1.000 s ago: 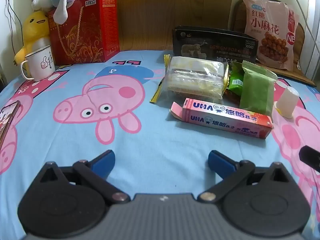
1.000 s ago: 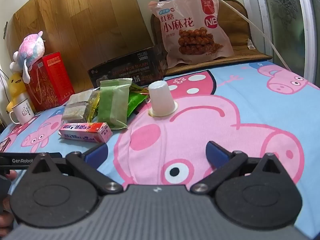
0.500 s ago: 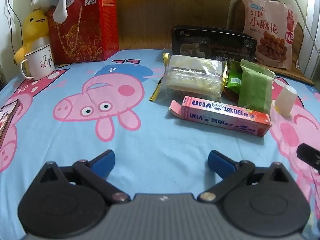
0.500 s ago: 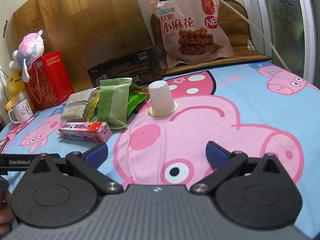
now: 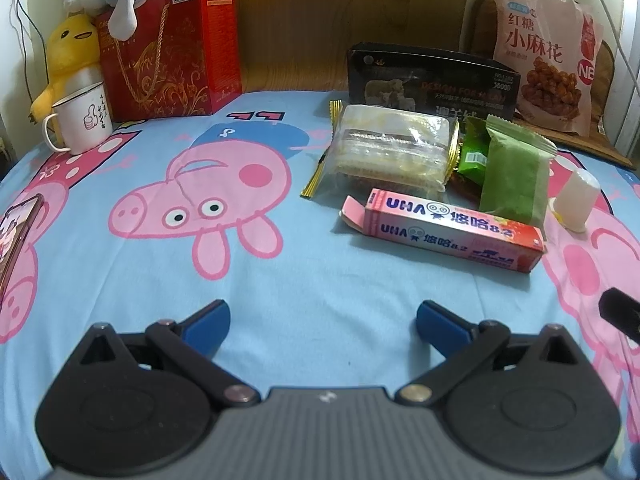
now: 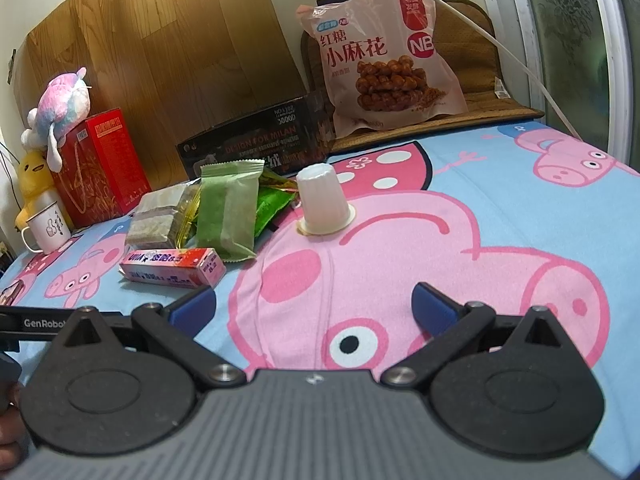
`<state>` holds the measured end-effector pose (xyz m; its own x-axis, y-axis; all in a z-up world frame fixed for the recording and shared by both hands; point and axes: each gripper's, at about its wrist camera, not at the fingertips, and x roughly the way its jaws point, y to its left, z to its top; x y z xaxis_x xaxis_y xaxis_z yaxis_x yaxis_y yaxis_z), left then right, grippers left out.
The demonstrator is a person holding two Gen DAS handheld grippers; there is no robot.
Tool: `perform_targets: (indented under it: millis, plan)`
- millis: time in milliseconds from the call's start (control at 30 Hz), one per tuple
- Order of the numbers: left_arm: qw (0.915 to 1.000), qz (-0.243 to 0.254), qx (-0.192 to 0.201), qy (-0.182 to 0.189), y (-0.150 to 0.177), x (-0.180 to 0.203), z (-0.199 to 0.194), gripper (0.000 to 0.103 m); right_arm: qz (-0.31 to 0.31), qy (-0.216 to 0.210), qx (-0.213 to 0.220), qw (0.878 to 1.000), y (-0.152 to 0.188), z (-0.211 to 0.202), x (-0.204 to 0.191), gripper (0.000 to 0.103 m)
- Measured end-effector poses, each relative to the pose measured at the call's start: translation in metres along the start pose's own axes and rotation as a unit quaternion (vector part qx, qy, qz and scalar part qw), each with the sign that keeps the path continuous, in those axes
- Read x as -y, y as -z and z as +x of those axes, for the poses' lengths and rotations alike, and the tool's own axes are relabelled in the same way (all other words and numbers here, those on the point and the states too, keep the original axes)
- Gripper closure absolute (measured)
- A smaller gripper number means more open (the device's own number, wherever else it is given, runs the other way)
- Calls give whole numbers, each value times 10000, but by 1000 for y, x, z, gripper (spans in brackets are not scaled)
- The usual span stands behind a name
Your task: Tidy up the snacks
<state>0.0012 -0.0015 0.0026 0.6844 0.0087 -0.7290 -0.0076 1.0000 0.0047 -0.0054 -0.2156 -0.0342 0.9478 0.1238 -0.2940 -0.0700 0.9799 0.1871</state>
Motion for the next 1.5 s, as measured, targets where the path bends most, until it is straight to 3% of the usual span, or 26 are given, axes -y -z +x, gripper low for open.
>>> perform_targets:
  millis: [233, 333, 533, 567, 667, 733, 800, 900, 967, 1000, 1033, 1100, 1200, 1267, 1333, 1500]
  plan:
    - [9999, 29, 52, 133, 1, -4, -1, 0, -98, -88, -96, 9999, -3, 1, -2, 0]
    - [9984, 24, 200, 528, 1, -20, -3, 0, -460, -345, -261, 9980, -7, 0, -8, 0]
    - [9946, -184, 680, 762, -21, -53, -8, 1, -1441, -851, -407, 9851, -16, 7, -25, 0]
    - [9936, -107, 768, 825, -27, -54, -10, 2, -1564, -922, -408, 9825, -18, 8, -27, 2]
    - [9872, 155, 898, 1306, -43, -52, -10, 12, -1970, -1228, -551, 9711, -27, 15, -38, 26]
    - [9827, 198, 772, 1673, -51, -50, -1, 21, -2121, -1389, -748, 9644, -30, 25, -46, 43]
    - [9805, 177, 598, 1861, -56, -49, 11, 31, -2196, -1461, -878, 9606, -31, 35, -51, 51]
    - [9782, 144, 427, 2029, -58, -49, 26, 32, -2209, -1468, -1035, 9586, -31, 49, -54, 54]
    - [9716, -50, 217, 2355, -56, -50, 35, 36, -2197, -1537, -1112, 9570, -33, 59, -56, 59]
    - [9659, -145, 78, 2583, -54, -47, 39, 47, -2192, -1586, -1136, 9560, -34, 62, -58, 60]
    - [9608, -173, -70, 2768, -52, -43, 42, 52, -2199, -1644, -1152, 9546, -33, 64, -60, 63]
    - [9691, -37, 37, 2468, -47, -32, 37, 54, -2380, -1529, -1102, 9528, -33, 61, -66, 64]
    - [9668, -153, 41, 2552, -45, -36, 17, 60, -2406, -1559, -1053, 9522, -40, 48, -64, 64]
    - [9653, -175, 186, 2600, -52, -40, 1, 60, -2305, -1807, -974, 9512, -54, 34, -58, 64]
    - [9645, -162, 355, 2613, -68, -37, -11, 60, -2235, -1923, -783, 9523, -73, 27, -58, 64]
    - [9634, 130, 722, 2578, -136, -18, -11, 60, -2168, -1741, -118, 9605, -139, 43, -59, 64]
